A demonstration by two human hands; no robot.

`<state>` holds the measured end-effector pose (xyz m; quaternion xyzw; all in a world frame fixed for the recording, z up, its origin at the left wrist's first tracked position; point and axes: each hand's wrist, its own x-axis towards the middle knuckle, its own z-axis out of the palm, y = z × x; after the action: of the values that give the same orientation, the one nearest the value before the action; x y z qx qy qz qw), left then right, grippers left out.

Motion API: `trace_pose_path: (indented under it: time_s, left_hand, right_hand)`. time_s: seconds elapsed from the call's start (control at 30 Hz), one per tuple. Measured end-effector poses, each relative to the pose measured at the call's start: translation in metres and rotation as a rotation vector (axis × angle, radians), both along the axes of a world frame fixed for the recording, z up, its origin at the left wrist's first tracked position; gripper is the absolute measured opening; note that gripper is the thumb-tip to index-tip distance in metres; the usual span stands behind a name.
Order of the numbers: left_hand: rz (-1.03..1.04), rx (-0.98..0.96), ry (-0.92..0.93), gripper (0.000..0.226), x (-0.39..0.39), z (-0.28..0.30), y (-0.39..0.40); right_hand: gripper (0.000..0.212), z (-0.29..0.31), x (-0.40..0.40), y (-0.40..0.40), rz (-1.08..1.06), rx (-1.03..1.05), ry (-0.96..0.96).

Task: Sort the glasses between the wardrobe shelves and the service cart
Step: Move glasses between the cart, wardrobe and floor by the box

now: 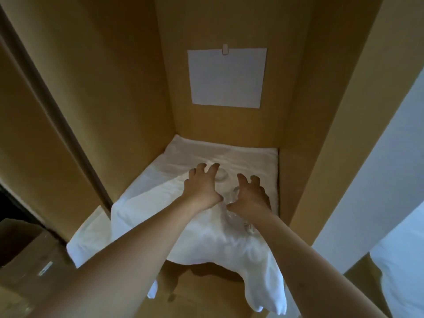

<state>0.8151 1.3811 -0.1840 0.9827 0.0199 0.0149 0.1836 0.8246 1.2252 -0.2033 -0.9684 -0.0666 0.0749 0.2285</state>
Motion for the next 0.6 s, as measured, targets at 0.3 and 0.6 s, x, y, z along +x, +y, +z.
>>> trace_pose_path:
  time_s: [0.3, 0.6]
  left_hand:
    - [-0.371, 0.005, 0.151, 0.091, 0.068, -0.020, 0.020]
    - [-0.608, -0.024, 0.227, 0.084, 0.105, -0.017, 0.027]
  right_hand:
    - [0.092, -0.004, 0.030, 0.012, -0.080, -0.144, 0.282]
    - [0.107, -0.001, 0.030, 0.027, -0.264, -0.165, 0.320]
